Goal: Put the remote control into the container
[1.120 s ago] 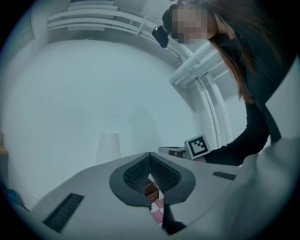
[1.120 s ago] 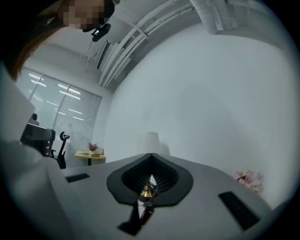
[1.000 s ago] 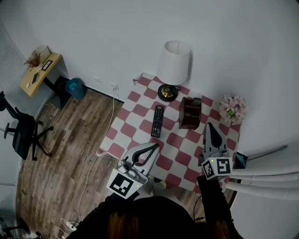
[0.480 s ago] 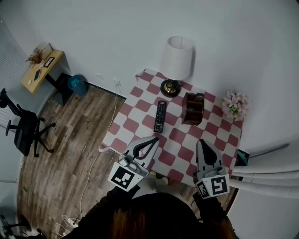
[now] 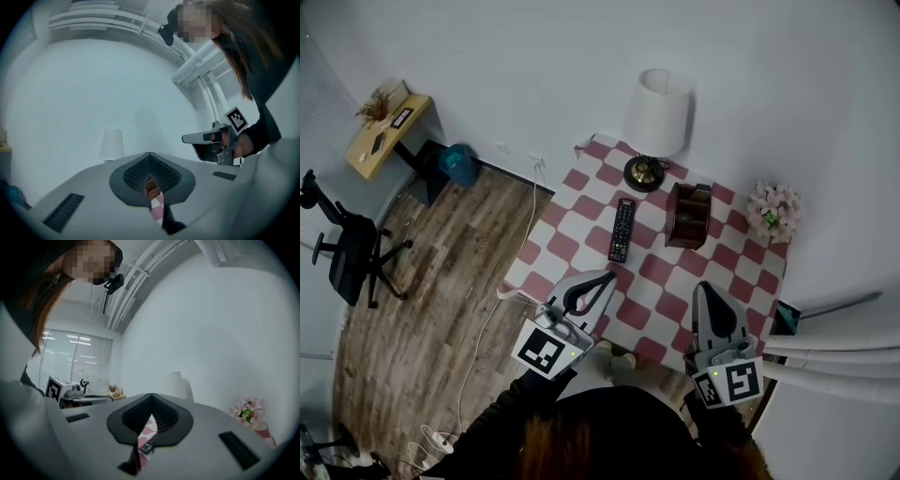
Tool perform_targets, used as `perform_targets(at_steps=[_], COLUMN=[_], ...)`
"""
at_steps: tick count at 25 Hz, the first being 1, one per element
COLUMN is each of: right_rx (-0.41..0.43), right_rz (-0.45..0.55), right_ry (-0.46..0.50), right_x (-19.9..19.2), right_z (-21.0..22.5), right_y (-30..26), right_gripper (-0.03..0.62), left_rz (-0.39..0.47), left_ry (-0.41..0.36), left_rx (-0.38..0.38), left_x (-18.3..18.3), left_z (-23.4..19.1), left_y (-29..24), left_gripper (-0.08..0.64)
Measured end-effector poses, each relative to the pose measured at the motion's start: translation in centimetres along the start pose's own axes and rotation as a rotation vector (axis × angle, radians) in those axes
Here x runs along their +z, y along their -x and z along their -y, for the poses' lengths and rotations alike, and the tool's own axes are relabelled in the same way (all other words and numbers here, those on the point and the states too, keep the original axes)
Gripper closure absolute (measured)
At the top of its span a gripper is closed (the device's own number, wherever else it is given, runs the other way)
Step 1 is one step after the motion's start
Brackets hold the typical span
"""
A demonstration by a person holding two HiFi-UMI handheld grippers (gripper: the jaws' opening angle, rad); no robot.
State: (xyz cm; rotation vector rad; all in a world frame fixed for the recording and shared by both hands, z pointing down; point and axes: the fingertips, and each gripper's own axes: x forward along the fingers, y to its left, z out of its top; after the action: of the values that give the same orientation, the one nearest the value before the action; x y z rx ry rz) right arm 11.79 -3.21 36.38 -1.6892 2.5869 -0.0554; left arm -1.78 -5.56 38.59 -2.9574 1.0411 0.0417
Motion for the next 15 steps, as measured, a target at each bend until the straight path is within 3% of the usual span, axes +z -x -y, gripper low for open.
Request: perform_targets(at_steps=[15], right_rx=[0.036], right_rz=[0.017], right_ry=[-0.030], right_x=[0.7], right_z=[1.1], right_y=[1.4], right_gripper=[0.577], left_rz=[0.020], left_ry=[-0.024], left_rx=[0.031], left_x=[0.6], left_z=[1.4], left_y=[-1.3], left_gripper=[0.558])
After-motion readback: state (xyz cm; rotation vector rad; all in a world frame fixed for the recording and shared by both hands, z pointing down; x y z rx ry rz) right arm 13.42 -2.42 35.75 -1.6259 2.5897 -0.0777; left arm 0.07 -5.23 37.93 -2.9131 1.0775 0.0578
